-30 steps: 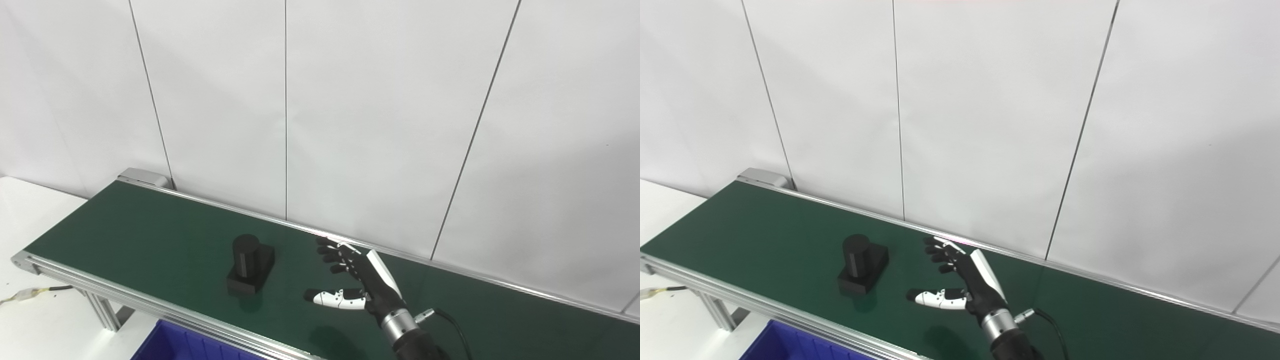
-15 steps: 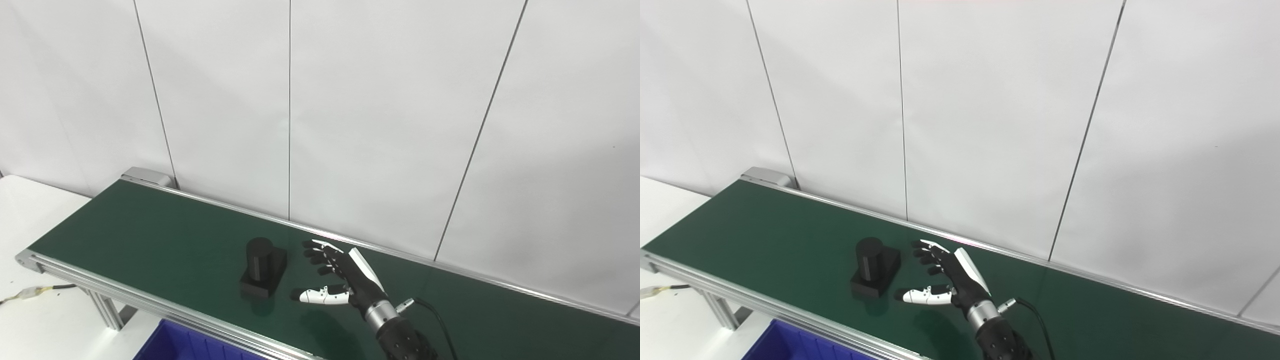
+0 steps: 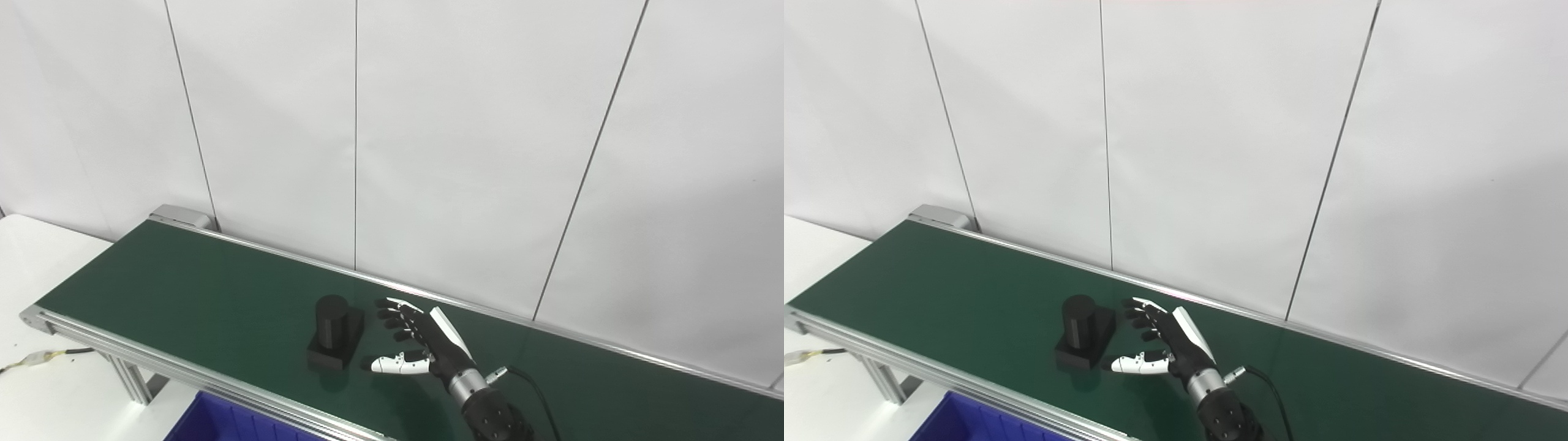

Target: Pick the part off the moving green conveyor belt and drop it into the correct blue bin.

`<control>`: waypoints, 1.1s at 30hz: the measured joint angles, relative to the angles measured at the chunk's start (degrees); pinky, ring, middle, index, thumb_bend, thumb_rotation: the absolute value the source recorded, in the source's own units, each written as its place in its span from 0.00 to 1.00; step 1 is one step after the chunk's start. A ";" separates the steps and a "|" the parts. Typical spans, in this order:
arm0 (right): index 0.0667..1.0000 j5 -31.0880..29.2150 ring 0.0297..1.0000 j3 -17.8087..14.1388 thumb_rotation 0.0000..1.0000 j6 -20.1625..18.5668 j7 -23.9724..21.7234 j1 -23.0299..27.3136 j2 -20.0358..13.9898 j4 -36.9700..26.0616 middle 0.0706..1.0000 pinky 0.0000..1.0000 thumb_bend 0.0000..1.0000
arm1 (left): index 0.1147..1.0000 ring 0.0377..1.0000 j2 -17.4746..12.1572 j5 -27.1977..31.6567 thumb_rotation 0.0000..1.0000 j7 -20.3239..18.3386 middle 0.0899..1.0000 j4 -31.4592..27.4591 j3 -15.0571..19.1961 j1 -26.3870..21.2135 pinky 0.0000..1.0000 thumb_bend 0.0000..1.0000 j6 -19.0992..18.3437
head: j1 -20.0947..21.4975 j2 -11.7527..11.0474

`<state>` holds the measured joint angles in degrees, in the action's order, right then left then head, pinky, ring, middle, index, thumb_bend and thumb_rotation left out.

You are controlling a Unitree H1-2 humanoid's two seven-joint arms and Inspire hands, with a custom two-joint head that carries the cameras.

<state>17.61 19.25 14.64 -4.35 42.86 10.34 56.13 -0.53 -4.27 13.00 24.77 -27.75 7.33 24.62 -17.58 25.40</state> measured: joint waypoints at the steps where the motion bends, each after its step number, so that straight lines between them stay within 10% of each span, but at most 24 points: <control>1: 0.84 0.01 0.81 -0.04 0.18 0.34 0.29 0.12 0.01 0.20 0.81 0.75 0.68 | 0.74 0.70 -0.03 0.00 0.51 0.01 0.74 0.00 -0.08 0.00 0.62 0.91 0.00 | 0.00 -0.09; 33: 0.80 -0.35 0.79 -1.99 0.11 5.64 5.30 6.16 1.44 14.29 0.79 0.76 0.77 | 0.75 0.70 -0.74 -0.41 0.51 5.78 0.75 -0.02 -4.33 -0.11 0.63 0.90 0.00 | -0.88 0.44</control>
<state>17.27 17.27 20.29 0.96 49.02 11.79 70.42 -1.27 -4.68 18.77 24.75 -32.08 7.22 24.62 -18.46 25.84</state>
